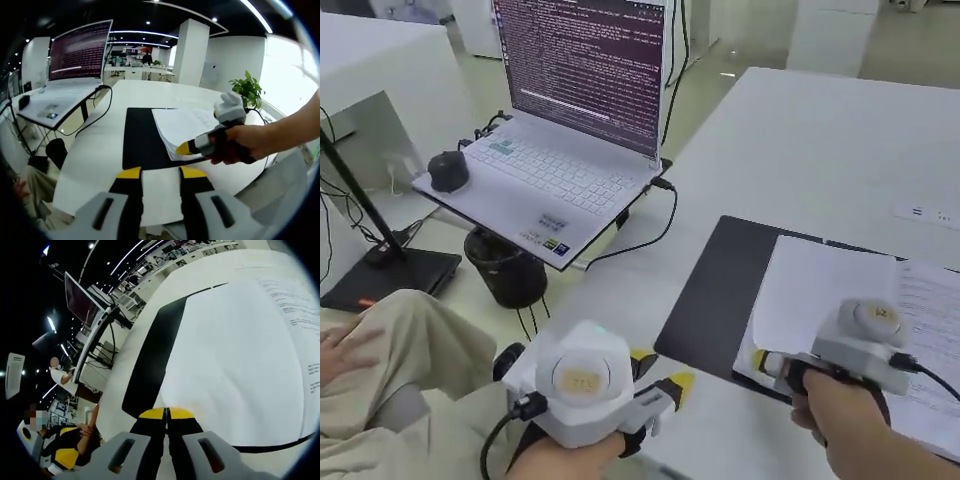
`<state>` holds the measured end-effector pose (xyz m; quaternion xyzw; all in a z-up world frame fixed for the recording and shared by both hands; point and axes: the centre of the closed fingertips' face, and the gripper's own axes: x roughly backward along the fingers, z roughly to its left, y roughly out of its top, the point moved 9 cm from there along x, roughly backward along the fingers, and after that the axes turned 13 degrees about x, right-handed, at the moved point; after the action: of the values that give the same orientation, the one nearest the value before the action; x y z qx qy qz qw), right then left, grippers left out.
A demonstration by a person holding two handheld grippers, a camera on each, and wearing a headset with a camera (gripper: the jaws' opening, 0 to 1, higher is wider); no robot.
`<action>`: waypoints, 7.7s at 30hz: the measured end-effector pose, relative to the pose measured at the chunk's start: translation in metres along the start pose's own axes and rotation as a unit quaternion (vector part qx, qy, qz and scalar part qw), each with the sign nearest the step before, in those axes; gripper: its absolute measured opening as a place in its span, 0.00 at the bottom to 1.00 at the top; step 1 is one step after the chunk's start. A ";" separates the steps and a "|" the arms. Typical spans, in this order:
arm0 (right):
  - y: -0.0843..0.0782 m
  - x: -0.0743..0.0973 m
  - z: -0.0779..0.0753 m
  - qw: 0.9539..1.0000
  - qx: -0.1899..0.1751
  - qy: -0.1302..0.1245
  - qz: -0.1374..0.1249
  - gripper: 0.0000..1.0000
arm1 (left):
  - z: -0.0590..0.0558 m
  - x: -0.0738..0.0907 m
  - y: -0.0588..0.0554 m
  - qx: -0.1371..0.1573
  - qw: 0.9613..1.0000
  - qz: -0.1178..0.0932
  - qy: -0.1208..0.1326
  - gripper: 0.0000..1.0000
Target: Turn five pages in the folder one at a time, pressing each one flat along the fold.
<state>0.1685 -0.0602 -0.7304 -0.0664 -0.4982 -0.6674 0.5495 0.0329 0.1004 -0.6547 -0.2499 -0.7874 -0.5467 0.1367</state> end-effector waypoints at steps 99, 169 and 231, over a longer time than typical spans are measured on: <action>0.158 -0.002 -0.207 0.933 -0.281 -0.006 -0.225 0.00 | -0.049 -0.160 -0.030 -0.136 0.987 0.070 -0.041 0.24; -0.040 0.087 -0.113 0.923 -0.349 0.138 -0.088 0.00 | -0.051 -0.157 -0.030 -0.127 0.989 0.068 -0.040 0.24; -0.050 0.313 -0.111 0.948 0.083 -0.215 -0.220 0.95 | -0.082 0.002 0.021 -0.039 0.999 -0.029 -0.010 0.98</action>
<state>0.0582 -0.3561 -0.6161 -0.0516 -0.6603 -0.6978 0.2727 0.0376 0.0304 -0.6071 -0.2380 -0.7735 -0.5783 0.1029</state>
